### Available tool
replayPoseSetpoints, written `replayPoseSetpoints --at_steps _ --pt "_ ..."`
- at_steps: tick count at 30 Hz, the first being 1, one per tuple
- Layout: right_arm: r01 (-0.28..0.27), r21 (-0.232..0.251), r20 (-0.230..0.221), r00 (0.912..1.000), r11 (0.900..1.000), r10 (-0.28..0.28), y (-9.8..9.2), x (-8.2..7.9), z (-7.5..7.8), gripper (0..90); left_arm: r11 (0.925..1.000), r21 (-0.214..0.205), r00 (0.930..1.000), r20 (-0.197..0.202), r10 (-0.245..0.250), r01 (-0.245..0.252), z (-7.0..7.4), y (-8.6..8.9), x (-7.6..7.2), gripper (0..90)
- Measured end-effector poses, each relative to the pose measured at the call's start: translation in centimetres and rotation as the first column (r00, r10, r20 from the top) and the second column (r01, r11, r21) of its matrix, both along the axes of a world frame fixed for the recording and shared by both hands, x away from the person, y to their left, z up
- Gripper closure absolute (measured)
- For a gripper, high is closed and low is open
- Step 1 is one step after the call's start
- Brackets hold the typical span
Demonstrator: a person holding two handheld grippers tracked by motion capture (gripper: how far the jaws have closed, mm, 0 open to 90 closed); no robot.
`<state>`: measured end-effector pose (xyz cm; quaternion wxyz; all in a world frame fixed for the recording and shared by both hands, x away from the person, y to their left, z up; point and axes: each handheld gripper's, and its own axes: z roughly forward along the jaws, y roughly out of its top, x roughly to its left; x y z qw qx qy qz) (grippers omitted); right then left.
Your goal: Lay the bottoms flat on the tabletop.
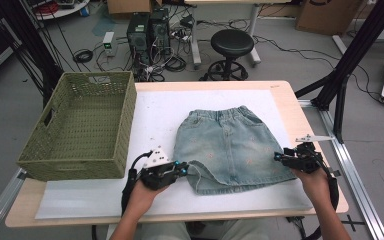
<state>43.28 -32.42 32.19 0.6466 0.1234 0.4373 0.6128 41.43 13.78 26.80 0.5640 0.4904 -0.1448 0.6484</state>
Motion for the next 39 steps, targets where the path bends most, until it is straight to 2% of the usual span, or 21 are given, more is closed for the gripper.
replayPoseSetpoints --at_steps 3,5,9,10,12,14,16,18,19,21,22,23,25,28,30,31,32,33,36,39 --pt "0.033 0.01 -0.014 0.9994 0.9994 -0.033 0.0 0.3 0.1 52.3 0.9999 -0.008 0.9999 -0.002 0.014 -0.014 -1.3 1.4 0.3 84.5" --pt "0.049 0.016 -0.025 0.9985 0.9987 -0.049 -0.1 0.6 0.1 53.7 0.9995 -0.019 0.9995 -0.016 0.026 -0.027 -1.9 2.3 0.7 84.6" --pt "0.053 0.011 -0.037 0.9979 0.9985 -0.052 -0.2 0.9 0.1 55.6 0.9979 -0.019 0.9958 -0.07 0.06 -0.061 -2.8 3.8 1.3 81.7" --pt "0.051 0.016 -0.037 0.998 0.9986 -0.051 -0.3 0.9 0.0 55.6 0.997 -0.028 0.9942 -0.083 0.069 -0.072 -3.0 4.1 1.4 76.9" --pt "0.047 0.016 -0.033 0.9984 0.9988 -0.046 -0.4 0.9 -0.2 55.6 0.9953 -0.064 0.9927 -0.101 0.066 -0.073 -3.1 4.9 1.3 60.0" --pt "0.044 0.017 -0.025 0.9987 0.9989 -0.044 -0.6 0.8 -0.5 55.7 0.9939 -0.102 0.9952 -0.093 0.032 -0.042 -3.1 5.6 1.0 55.1" --pt "0.049 0.012 -0.031 0.9983 0.9987 -0.049 -0.5 0.9 -0.8 57.0 0.9912 -0.132 0.9954 -0.092 -0.023 0.011 -2.6 5.7 0.8 49.5" --pt "0.07 0.002 -0.035 0.997 0.9975 -0.07 -0.5 1.1 -0.9 59.2 0.9869 -0.151 0.994 -0.085 -0.069 0.055 -2.1 5.3 0.6 49.0" --pt "0.075 -0.001 -0.038 0.9964 0.9972 -0.075 -0.5 1.2 -1.0 59.5 0.987 -0.14 0.9921 -0.086 -0.091 0.079 -1.6 4.8 0.5 48.9" --pt "0.073 -0.001 -0.04 0.9965 0.9973 -0.073 -0.6 1.3 -1.1 63.5 0.9847 -0.147 0.9897 -0.093 -0.108 0.094 -0.7 3.7 0.6 48.6" --pt "0.078 -0.006 -0.04 0.9961 0.9969 -0.079 -0.6 1.4 -1.2 65.5 0.9832 -0.16 0.9892 -0.102 -0.106 0.089 -0.1 3.2 0.8 48.2" --pt "0.083 -0.01 -0.038 0.9958 0.9965 -0.083 -0.6 1.4 -1.2 69.8 0.9786 -0.19 0.988 -0.115 -0.103 0.08 0.5 2.7 1.0 47.8" --pt "0.098 -0.019 -0.033 0.9946 0.9951 -0.098 -0.8 1.3 -1.3 81.0 0.9742 -0.216 0.9832 -0.152 -0.1 0.066 1.4 1.8 1.6 45.8" --pt "0.1 -0.045 -0.022 0.9946 0.9939 -0.101 -1.0 1.3 -1.5 87.1 0.9799 -0.197 0.9776 -0.21 -0.015 -0.027 2.2 0.2 2.4 44.2" --pt "0.107 -0.053 -0.011 0.9941 0.9928 -0.108 -1.0 1.2 -1.7 88.2 0.9775 -0.197 0.9747 -0.221 0.032 -0.076 2.2 -0.4 2.7 47.6" --pt "0.104 -0.051 0.0 0.9946 0.9933 -0.104 -1.0 1.1 -1.8 88.4 0.9767 -0.191 0.975 -0.215 0.056 -0.098 2.1 -0.5 2.7 58.4" --pt "0.101 -0.047 0.012 0.9949 0.9938 -0.1 -1.0 1.0 -1.9 88.6 0.9713 -0.198 0.9781 -0.185 0.095 -0.132 1.8 -0.5 2.6 77.3" --pt "0.096 -0.042 0.017 0.9953 0.9945 -0.095 -1.1 0.9 -2.1 88.7 0.9686 -0.199 0.9776 -0.176 0.115 -0.149 1.7 -0.2 2.4 85.7" --pt "0.071 -0.053 0.026 0.9973 0.9961 -0.069 -1.3 0.5 -2.4 88.8 0.9676 -0.213 0.9819 -0.159 0.103 -0.136 1.2 1.1 1.5 86.7" --pt "0.063 -0.073 0.041 0.9973 0.9953 -0.06 -0.9 -0.2 -3.3 88.7 0.9727 -0.21 0.9879 -0.139 0.069 -0.098 0.3 2.3 0.6 85.5"
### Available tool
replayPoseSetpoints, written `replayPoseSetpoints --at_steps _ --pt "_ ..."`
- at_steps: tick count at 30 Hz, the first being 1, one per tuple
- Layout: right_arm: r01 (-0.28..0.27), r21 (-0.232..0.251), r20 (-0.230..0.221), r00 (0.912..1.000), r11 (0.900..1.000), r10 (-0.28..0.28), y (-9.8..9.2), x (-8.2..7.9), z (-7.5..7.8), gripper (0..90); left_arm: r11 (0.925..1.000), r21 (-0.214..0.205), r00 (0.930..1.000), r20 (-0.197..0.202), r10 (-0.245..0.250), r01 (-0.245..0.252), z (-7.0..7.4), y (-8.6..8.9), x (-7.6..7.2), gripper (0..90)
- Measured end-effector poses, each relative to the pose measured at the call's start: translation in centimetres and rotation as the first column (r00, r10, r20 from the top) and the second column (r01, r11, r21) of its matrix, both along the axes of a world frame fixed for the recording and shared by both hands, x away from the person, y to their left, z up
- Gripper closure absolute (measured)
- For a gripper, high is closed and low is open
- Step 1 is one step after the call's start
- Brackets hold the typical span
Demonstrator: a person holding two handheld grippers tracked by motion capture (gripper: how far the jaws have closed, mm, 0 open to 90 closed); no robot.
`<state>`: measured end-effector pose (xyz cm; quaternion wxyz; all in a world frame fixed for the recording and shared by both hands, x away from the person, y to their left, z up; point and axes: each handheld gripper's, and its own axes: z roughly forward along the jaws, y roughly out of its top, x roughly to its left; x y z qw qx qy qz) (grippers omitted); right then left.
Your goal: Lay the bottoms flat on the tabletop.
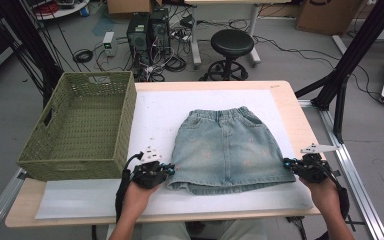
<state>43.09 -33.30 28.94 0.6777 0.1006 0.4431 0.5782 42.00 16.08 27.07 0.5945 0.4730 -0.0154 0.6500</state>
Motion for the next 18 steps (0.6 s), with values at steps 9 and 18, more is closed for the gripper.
replayPoseSetpoints --at_steps 9,18 --pt "-0.044 0.06 0.019 0.9989 0.9972 0.043 0.3 -0.4 0.0 60.3 0.9942 -0.04 0.995 0.009 -0.1 0.1 1.2 0.8 0.1 47.6" --pt "0.02 0.033 -0.051 0.9985 0.9992 -0.019 1.9 0.2 4.3 70.8 0.9929 -0.09 0.9969 -0.006 -0.079 0.078 5.7 -1.2 0.9 46.5"
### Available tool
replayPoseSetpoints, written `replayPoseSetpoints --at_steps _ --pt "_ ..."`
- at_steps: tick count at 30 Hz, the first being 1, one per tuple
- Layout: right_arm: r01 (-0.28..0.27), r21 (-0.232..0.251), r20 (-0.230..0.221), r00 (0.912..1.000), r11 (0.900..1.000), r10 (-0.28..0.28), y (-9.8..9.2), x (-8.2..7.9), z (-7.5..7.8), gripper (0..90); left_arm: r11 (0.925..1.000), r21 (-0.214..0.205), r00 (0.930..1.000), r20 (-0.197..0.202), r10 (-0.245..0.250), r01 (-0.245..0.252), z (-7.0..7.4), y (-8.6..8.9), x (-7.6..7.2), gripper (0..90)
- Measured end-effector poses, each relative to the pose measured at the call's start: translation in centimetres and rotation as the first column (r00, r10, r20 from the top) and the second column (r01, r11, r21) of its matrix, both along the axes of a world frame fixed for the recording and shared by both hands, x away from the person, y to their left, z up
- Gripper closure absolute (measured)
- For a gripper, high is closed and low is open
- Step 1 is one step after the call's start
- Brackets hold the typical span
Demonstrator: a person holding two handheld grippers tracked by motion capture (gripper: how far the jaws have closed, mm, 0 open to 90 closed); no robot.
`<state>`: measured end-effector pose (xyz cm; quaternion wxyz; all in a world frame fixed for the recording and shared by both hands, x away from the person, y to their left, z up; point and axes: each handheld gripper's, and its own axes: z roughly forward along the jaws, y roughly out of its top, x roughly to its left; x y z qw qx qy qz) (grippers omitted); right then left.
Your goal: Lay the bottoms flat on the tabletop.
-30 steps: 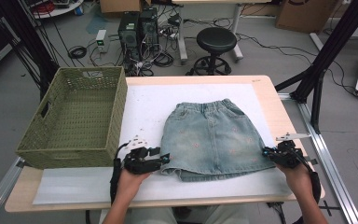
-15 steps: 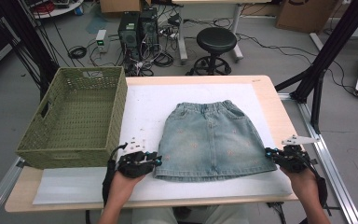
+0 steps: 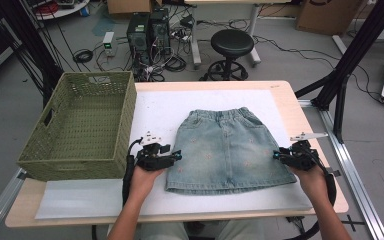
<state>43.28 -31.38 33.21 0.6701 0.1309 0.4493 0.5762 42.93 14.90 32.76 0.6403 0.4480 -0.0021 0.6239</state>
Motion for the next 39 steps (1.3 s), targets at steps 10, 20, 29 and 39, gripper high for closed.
replayPoseSetpoints --at_steps 10,20,29,39 --pt "0.078 -0.079 -0.014 0.9968 0.9938 -0.079 -0.7 0.5 -0.7 90.0 0.9992 -0.017 0.9979 0.055 -0.035 0.036 2.0 0.4 -0.9 47.2" --pt "-0.064 -0.032 0.041 0.997 0.9974 0.065 -4.1 -0.4 -0.8 78.3 0.9994 -0.014 0.999 0.033 -0.031 0.031 5.8 -0.9 -0.4 46.4" --pt "-0.003 0.02 -0.008 1.0 0.9998 0.003 0.1 1.5 4.3 55.0 0.9994 0.032 0.9983 -0.056 0.018 -0.016 6.2 -2.2 1.3 55.8" --pt "0.0 -0.08 -0.024 0.9997 0.9968 -0.002 -0.4 0.8 1.6 83.5 0.9912 0.115 0.9955 -0.059 0.074 -0.067 3.4 -2.3 0.8 83.1"
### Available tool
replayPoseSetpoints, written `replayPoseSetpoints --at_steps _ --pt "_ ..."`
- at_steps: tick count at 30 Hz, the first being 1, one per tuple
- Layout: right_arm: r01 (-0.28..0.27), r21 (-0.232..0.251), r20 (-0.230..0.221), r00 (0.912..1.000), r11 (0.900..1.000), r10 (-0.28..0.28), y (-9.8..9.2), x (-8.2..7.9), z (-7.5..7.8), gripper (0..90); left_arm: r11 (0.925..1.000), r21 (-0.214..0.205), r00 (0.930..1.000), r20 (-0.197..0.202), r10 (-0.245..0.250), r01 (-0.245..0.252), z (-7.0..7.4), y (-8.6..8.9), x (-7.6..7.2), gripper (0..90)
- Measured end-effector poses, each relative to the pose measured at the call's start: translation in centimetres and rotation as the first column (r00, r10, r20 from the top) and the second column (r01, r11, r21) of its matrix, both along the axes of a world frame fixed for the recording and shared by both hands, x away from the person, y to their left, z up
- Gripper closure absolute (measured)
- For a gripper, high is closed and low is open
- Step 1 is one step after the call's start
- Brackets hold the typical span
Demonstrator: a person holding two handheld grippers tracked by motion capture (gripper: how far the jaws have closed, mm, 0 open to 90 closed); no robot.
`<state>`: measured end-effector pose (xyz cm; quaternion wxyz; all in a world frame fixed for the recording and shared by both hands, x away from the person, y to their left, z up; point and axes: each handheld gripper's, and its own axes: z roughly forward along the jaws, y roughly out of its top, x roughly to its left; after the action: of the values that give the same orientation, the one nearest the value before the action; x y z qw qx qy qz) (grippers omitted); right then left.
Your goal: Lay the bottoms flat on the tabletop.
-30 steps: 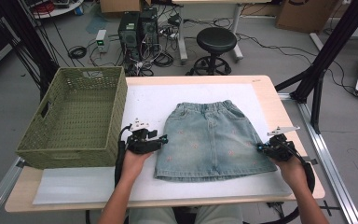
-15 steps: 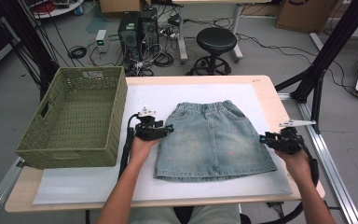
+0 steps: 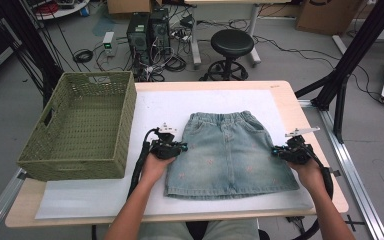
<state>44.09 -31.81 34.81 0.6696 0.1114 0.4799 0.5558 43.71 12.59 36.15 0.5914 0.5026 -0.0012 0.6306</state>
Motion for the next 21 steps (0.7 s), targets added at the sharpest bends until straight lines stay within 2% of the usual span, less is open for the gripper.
replayPoseSetpoints --at_steps 2,5,7,8,10,11,12,13,14,16,19,21 --pt "-0.016 -0.02 -0.009 0.9998 0.9997 0.016 -0.3 0.0 -1.0 83.4 0.9995 0.027 0.9999 -0.007 -0.013 0.014 -1.0 0.3 0.0 82.9" --pt "-0.024 -0.046 -0.025 0.9994 0.9987 0.023 -0.7 -0.2 -2.3 83.0 0.9976 0.06 0.9988 -0.038 -0.031 0.033 -1.9 0.6 -0.3 79.4" --pt "-0.022 -0.064 -0.023 0.9995 0.9977 0.02 -0.8 -0.4 -2.7 81.5 0.9946 0.051 0.9949 -0.051 -0.087 0.09 -1.9 0.8 -0.8 67.6" --pt "-0.018 -0.065 -0.011 0.9998 0.9977 0.018 -0.8 -0.7 -2.8 79.1 0.9929 0.043 0.9932 -0.039 -0.11 0.111 -1.7 1.0 -1.1 62.9" --pt "-0.02 -0.048 0.01 0.9997 0.9987 0.02 -0.7 -1.1 -2.5 68.7 0.9894 0.009 0.9894 -0.004 -0.145 0.145 -0.9 1.2 -1.5 52.1" --pt "-0.035 -0.033 0.035 0.9988 0.9988 0.036 -0.5 -1.4 -2.1 63.3 0.9879 -0.007 0.9878 0.021 -0.155 0.155 -0.5 1.3 -1.6 51.5" --pt "-0.046 -0.026 0.045 0.9979 0.9986 0.047 -0.5 -1.7 -1.8 59.7 0.9846 -0.04 0.9844 0.052 -0.168 0.17 0.3 1.4 -1.8 49.2" --pt "-0.063 -0.014 0.063 0.9959 0.9979 0.064 -0.2 -2.0 -1.2 56.0 0.9828 -0.057 0.9833 0.06 -0.172 0.175 0.8 1.5 -1.9 47.7" --pt "-0.069 -0.007 0.075 0.9947 0.9976 0.069 0.0 -2.1 -0.7 55.5 0.9776 -0.081 0.9797 0.068 -0.189 0.194 1.7 1.5 -2.1 47.7" --pt "-0.07 0.006 0.088 0.9937 0.9975 0.069 0.5 -2.4 0.6 53.1 0.9748 -0.101 0.9784 0.077 -0.192 0.199 2.8 1.4 -2.5 48.0" --pt "-0.061 0.028 0.103 0.9929 0.9977 0.058 1.4 -2.6 2.5 53.1 0.977 -0.127 0.9841 0.069 -0.163 0.171 4.8 0.7 -2.6 49.7" --pt "-0.057 0.028 0.095 0.994 0.998 0.054 1.9 -2.7 3.5 53.1 0.9772 -0.145 0.9877 0.044 -0.15 0.155 6.0 0.3 -2.3 51.3"
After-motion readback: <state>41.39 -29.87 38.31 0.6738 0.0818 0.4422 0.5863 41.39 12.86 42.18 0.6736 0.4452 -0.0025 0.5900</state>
